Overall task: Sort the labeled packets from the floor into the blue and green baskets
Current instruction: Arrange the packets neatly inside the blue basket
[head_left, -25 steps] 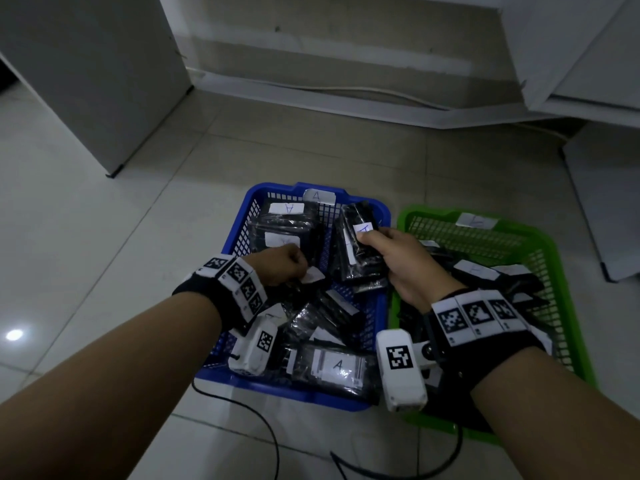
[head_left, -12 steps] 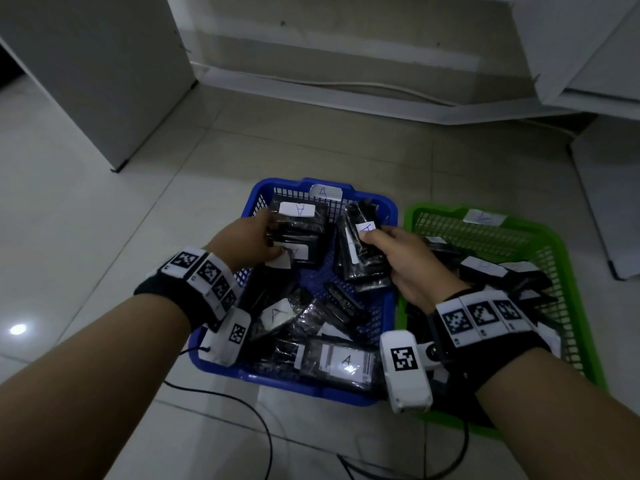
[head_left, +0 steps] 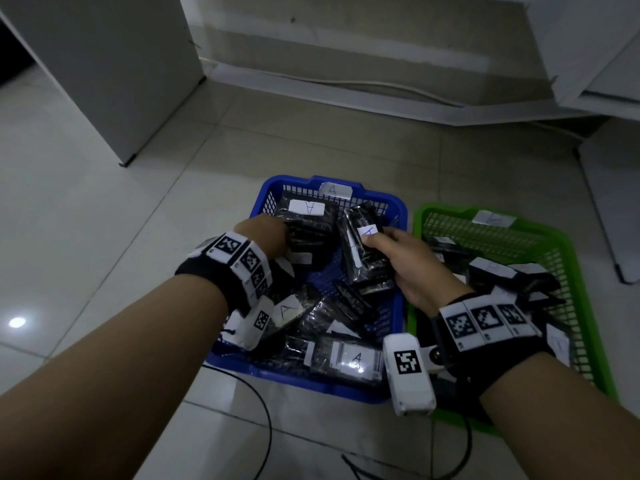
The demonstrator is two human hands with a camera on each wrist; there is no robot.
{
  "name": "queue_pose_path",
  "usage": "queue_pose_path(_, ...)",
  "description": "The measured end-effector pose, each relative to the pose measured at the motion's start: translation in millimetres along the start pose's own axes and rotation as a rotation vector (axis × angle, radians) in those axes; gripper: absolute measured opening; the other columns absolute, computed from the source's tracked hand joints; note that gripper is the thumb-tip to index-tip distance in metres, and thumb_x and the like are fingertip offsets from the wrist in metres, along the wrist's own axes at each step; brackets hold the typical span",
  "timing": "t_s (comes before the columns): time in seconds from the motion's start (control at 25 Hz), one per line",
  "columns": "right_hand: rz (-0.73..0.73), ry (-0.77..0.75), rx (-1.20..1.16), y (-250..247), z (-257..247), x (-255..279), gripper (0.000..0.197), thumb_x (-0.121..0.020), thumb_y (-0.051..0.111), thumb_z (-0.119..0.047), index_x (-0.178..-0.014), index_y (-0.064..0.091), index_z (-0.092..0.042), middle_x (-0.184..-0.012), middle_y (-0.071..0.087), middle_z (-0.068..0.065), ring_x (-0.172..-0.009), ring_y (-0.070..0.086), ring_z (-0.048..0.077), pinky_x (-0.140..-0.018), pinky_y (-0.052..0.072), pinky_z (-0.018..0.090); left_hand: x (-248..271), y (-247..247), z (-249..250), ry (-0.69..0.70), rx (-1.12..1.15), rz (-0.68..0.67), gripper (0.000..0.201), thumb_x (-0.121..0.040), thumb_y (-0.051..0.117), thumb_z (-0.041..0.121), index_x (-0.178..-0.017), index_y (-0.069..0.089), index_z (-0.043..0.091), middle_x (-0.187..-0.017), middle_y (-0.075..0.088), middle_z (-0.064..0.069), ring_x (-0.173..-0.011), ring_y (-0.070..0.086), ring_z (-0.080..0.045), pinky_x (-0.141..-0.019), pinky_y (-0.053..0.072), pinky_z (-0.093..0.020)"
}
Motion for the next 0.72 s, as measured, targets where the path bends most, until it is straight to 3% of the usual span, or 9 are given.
queue_pose_path(0.2, -0.033, 0.005, 0.024, 5, 3, -3, 0.018, -0.086, 0.065, -0.021, -0.102, 0.067, -0.014, -0.094, 0.074, 0.009, -0.086, 0.07, 0.026, -0.078, 0.056, 0.038, 6, 9, -5, 0.071, -0.095, -0.1, 0.036, -0.088, 0.059, 0.037, -0.12, 0.063, 0.019, -0.115, 0.064, -0.004, -0.105, 0.059, -0.024, -0.092, 0.05, -0.039)
queue_pose_path(0.28, -0.063, -0.014, 0.041, 9, 0, -3, 0.019, -0.086, 0.065, -0.019, -0.105, 0.067, -0.016, -0.095, 0.075, 0.007, -0.087, 0.071, 0.024, -0.078, 0.056, 0.036, 16, 0, -10, 0.076, -0.04, -0.044, 0.034, -0.091, 0.055, 0.034, -0.12, 0.063, 0.019, -0.114, 0.064, -0.006, -0.105, 0.059, -0.023, -0.09, 0.05, -0.035)
queue_pose_path(0.4, -0.109, -0.06, 0.146, 21, -7, -3, 0.021, -0.084, 0.067, -0.017, -0.104, 0.065, -0.022, -0.099, 0.074, 0.005, -0.089, 0.071, 0.021, -0.082, 0.056, 0.034, 40, -20, -29, 0.009, 0.171, 0.055, 0.032, -0.094, 0.052, 0.037, -0.12, 0.062, 0.022, -0.111, 0.065, -0.006, -0.097, 0.059, -0.02, -0.078, 0.043, -0.027)
queue_pose_path(0.56, -0.116, -0.096, 0.328, 43, -6, -18, 0.049, -0.077, 0.073, -0.021, -0.122, 0.052, -0.021, -0.111, 0.064, -0.002, -0.099, 0.065, 0.016, -0.09, 0.053, 0.036, 80, -16, -76, -0.133, 0.598, 0.031, 0.025, -0.092, 0.055, 0.042, -0.1, 0.066, 0.021, -0.071, 0.065, -0.006, -0.055, 0.057, -0.017, -0.051, 0.045, -0.023)
queue_pose_path(0.72, -0.182, -0.118, 0.578, 75, -2, -28, 0.052, -0.077, 0.073, -0.022, -0.124, 0.051, -0.022, -0.113, 0.059, -0.003, -0.098, 0.061, 0.014, -0.086, 0.05, 0.031, 108, 17, -106, -0.224, 0.897, -0.014, 0.023, -0.09, 0.059, 0.039, -0.088, 0.069, 0.018, -0.054, 0.056, -0.005, -0.042, 0.048, -0.013, -0.043, 0.04, -0.019)
Point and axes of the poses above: each hand's wrist, its own x-axis away from the middle knuckle, its own y-axis out of the palm, z = x × y, the point moved 3 cm from there along -x, towards the middle knuckle
